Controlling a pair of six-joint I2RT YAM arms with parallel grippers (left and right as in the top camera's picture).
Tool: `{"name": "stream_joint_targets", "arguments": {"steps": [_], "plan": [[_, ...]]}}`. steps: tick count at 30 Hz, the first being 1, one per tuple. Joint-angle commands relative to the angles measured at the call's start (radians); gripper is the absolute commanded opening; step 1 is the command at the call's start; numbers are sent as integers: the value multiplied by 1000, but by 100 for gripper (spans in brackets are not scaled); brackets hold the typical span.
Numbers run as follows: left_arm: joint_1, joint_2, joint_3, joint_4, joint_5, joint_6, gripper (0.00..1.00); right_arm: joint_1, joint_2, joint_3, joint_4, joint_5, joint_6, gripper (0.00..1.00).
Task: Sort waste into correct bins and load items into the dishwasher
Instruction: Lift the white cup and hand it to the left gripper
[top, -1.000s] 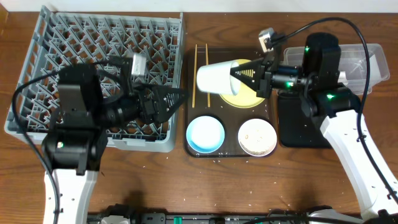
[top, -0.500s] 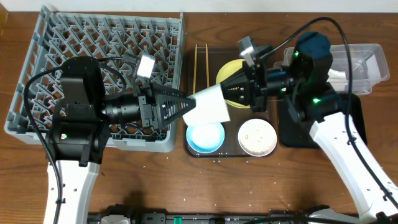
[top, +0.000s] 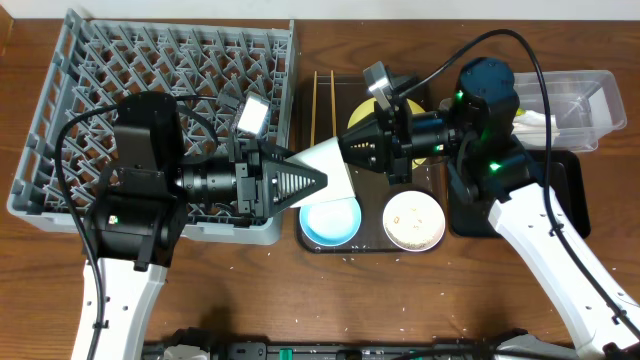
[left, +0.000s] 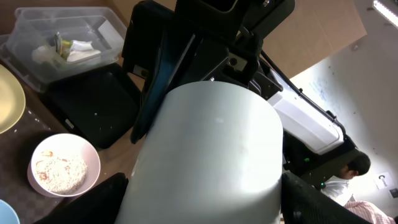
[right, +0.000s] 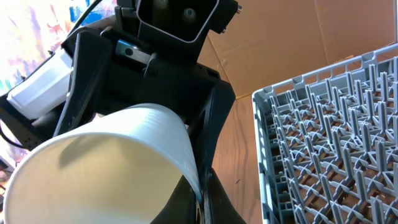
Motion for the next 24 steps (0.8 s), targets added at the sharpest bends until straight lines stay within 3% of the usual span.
{"name": "stream_joint_targets", "arguments": {"steps": [1,4,6,15,24], "plan": [[-7,2,15,-2,-2,-2,75,-2,-9,14,35,45,58,1],[-7,2,15,-2,-2,-2,76,-16,-9,14,78,45,106,1],[-7,2,15,-3,-2,-3,86,-23,-9,14,114,45,143,1],[-6,2,15,7,-2,-2,86,-24,-9,14,141,13,159,1],[24,2,15,35,-2,-3,64,-58,-9,14,131,3,186,1]]}}
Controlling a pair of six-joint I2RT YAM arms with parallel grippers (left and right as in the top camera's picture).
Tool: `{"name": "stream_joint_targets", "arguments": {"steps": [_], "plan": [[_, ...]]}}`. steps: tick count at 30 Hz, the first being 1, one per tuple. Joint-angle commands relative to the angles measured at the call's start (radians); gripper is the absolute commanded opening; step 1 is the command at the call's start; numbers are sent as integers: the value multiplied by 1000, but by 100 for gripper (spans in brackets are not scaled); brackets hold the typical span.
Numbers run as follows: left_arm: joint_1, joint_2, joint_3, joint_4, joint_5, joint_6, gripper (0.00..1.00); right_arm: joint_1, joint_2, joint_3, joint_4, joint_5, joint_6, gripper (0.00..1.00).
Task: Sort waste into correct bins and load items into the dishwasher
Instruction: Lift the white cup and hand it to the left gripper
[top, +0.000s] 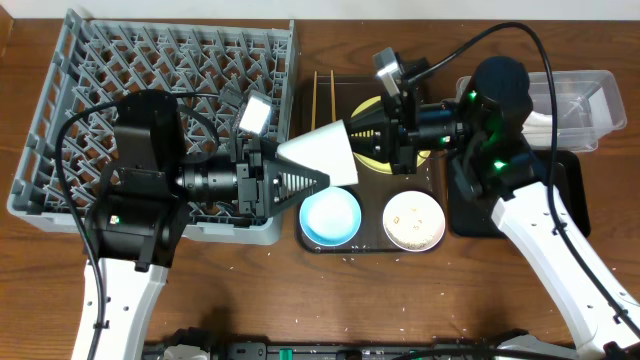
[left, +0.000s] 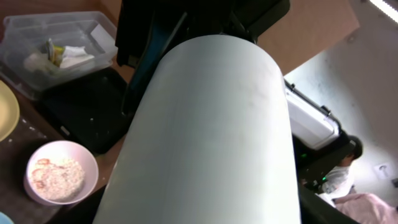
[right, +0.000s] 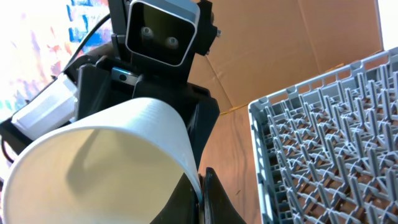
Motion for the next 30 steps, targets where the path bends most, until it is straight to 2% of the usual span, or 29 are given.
{"name": "stream_joint_targets", "arguments": {"steps": [1,11,14,15,18,21,23,25,28,30], "plan": [[37,0,9,-3,-13,-4,63,-31,-9,14,3,-9,22,1],[50,-3,9,-2,-99,-3,63,-29,-9,14,3,-14,43,1],[50,-3,9,0,-98,-3,79,-27,-9,14,3,-15,43,1],[50,-3,9,2,-99,-3,79,-23,-9,14,3,-15,43,1],[50,-3,9,13,-99,-3,78,-16,-9,14,3,-15,43,1],[50,-3,9,19,-99,-3,70,-16,-9,14,3,-15,43,1],[50,-3,9,29,-98,-3,70,-16,-9,14,3,-17,43,1],[50,-3,9,51,-98,-4,79,-16,-9,14,3,-21,43,1],[50,-3,9,80,-98,-8,80,-16,-9,14,3,-29,43,1],[50,-3,9,87,-98,-8,85,-16,-9,14,3,-41,43,1]]}}
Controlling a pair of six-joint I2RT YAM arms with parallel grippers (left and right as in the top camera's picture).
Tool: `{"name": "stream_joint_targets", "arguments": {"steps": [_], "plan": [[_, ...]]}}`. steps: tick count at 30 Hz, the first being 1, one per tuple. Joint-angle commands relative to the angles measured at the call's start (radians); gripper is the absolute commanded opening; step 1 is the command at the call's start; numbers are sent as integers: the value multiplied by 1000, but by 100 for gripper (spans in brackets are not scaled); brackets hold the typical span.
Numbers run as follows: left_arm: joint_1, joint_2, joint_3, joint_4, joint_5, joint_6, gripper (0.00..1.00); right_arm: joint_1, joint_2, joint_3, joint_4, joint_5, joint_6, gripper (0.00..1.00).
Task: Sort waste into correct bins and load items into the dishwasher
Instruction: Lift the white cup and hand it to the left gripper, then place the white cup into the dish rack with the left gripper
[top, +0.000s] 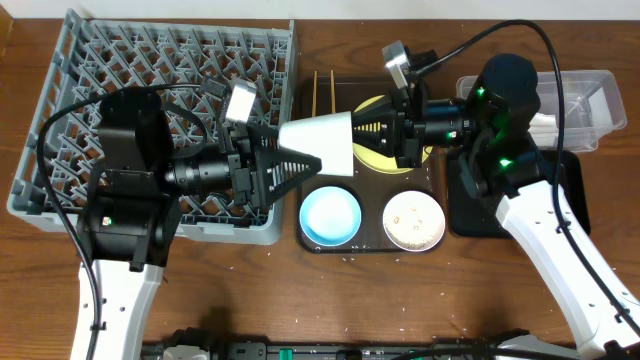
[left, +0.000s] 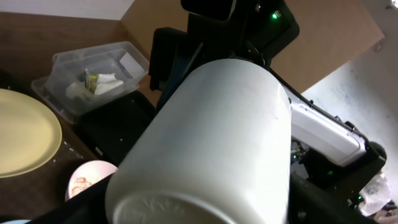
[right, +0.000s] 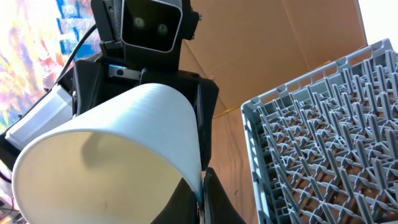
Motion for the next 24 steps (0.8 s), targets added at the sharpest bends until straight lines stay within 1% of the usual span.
{"name": "stream_joint_targets", "arguments": {"steps": [1,3,5,7,9,11,13,17,21,22,24], "plan": [[6,2,10,9,-33,-7,86,6,-9,14,5,-55,7,1],[6,2,10,9,-30,-6,84,6,-9,14,6,-54,6,1],[6,2,10,9,-30,-6,78,6,-9,14,6,-54,6,1],[6,2,10,9,-30,-6,68,6,-9,14,6,-54,6,1],[6,2,10,9,-30,-6,60,10,-9,14,6,-55,6,1],[6,2,10,9,-30,-6,55,19,-9,14,6,-55,6,1],[6,2,10,9,-31,-6,54,25,-9,14,6,-55,6,1],[6,2,10,9,-47,-6,54,26,-9,14,6,-54,6,1],[6,2,10,-13,-117,-6,54,16,-9,14,6,-53,6,2],[6,2,10,-33,-155,-5,54,10,-9,14,6,-53,6,5],[6,0,10,-98,-257,14,54,-15,-9,14,6,-49,6,17]]}}
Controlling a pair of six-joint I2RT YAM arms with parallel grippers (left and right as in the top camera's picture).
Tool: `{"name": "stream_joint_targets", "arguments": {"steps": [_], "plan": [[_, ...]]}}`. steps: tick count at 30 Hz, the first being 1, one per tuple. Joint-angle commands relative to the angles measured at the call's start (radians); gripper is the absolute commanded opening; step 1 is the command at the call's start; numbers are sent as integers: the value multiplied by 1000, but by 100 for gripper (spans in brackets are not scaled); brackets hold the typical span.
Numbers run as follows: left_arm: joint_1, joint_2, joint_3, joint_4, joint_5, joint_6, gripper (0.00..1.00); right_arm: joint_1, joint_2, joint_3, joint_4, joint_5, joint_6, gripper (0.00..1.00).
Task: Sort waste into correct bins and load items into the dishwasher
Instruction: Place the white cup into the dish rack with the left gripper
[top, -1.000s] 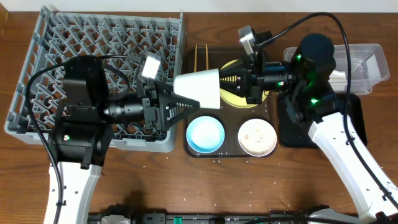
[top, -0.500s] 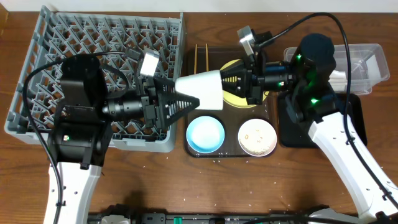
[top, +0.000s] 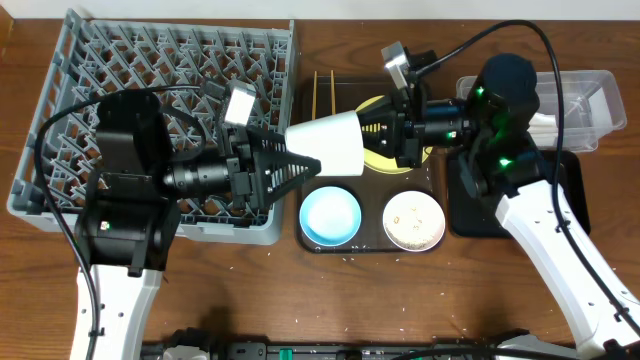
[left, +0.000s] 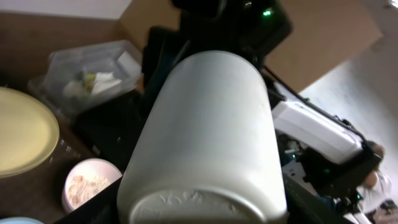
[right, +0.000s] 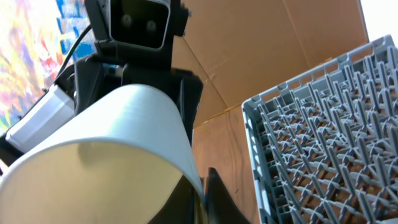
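A white cup (top: 328, 143) lies on its side in the air above the dark tray (top: 305, 105), between my two grippers. The right gripper (top: 368, 135) is shut on the cup's rim; in its wrist view one finger sits inside the wall and one outside (right: 202, 186). The left gripper (top: 305, 160) is open, and its dark fingers (left: 93, 202) flank the cup's base (left: 202, 202), which points at the left wrist camera. The grey dish rack (top: 150, 60) stands at the left.
On the tray are a yellow plate (top: 385, 155), chopsticks (top: 322, 100), a blue bowl (top: 330, 215) and a bowl of rice (top: 413, 220). At the right, a clear bin (top: 585, 95) with scraps sits behind a black bin (top: 565, 200).
The cup, still held by its rim in the right gripper, sits a little further right. Its base shows slightly larger between the open left fingers. Both arms have hardly moved.
The right gripper held the cup by its rim low over the blue bowl, base toward the open left gripper. Then the cup was higher and further back, over the tray's middle. Later it lay level between both grippers, where it stays.
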Motion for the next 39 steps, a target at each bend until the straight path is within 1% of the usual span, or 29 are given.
{"name": "stream_joint_targets", "arguments": {"steps": [1,3,6,9,11,12,15,19,21,23,24,27,34,36,39], "plan": [[12,12,5,-87,-293,20,54,-33,-13,14,13,-49,2,26],[12,5,5,-163,-404,50,54,-81,-13,14,13,-41,5,39],[12,-13,5,-237,-532,56,54,-167,-13,14,-15,11,13,52],[12,-40,8,-299,-657,55,54,-238,-13,14,-127,103,14,61],[12,-60,13,-352,-770,52,54,-261,-13,14,-245,147,0,61],[12,-72,16,-381,-845,44,54,-263,-13,14,-312,162,-30,62],[12,-101,17,-451,-1055,-1,54,-246,-13,14,-566,257,-174,61],[12,-112,17,-558,-1321,-121,53,-201,-13,14,-889,514,-365,61],[12,-103,17,-611,-1445,-192,53,-174,-13,14,-995,630,-430,61],[12,-88,17,-637,-1514,-225,54,-149,-13,14,-1048,702,-465,61],[13,-77,17,-645,-1526,-240,53,-136,-13,14,-1060,731,-472,61],[47,-27,17,-658,-1500,-266,53,-106,-13,14,-1057,776,-472,61],[212,117,17,-657,-1478,-262,53,-79,-13,14,-1049,777,-472,61],[266,152,17,-640,-1417,-241,53,-79,-13,14,-1049,777,-472,61],[334,208,17,-602,-1276,-190,53,-79,-13,14,-1049,777,-472,61]]}}
